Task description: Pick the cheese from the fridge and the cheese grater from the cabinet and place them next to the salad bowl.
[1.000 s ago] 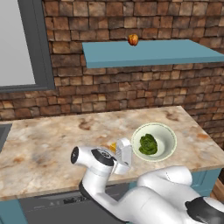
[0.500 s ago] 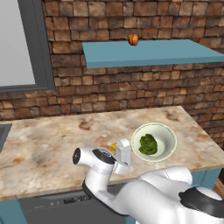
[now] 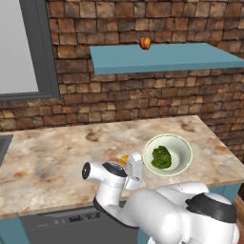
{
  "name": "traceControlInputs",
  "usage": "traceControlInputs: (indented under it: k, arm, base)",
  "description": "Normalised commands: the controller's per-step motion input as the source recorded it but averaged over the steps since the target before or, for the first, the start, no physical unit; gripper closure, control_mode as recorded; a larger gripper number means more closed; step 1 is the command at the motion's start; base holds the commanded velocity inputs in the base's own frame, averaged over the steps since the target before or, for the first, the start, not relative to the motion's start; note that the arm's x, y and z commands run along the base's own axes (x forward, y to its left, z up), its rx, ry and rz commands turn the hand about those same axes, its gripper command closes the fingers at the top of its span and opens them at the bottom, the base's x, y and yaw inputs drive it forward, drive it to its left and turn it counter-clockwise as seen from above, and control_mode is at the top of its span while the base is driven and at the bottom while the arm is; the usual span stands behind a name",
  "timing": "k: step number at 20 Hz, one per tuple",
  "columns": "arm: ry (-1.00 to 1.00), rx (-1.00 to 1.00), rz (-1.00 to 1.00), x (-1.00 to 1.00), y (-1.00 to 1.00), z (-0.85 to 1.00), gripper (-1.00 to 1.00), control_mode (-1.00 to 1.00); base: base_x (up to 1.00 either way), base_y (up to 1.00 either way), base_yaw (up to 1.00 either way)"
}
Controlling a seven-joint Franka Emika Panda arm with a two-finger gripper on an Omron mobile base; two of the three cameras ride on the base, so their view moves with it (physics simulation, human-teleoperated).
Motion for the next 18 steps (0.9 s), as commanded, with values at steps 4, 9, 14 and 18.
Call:
traceControlInputs:
  k: [4,9,14,18]
  arm:
    - [0.0,0.0,0.0,0.1,-0.07,-0.23,1.0,-1.0]
    - [0.0,0.0,0.0,0.13,-0.06,-0.21,1.0,-1.0]
    - [0.0,0.0,0.0,0.15,-0.06,-0.18,1.0,-1.0]
    - [0.0,0.0,0.0,0.07,-0.12,-0.25,1.0,-1.0]
  base:
    - [0.0,0.0,0.0]
    - [0.0,0.0,0.0]
    - [0.0,0.0,0.0]
    - [0.0,0.0,0.0]
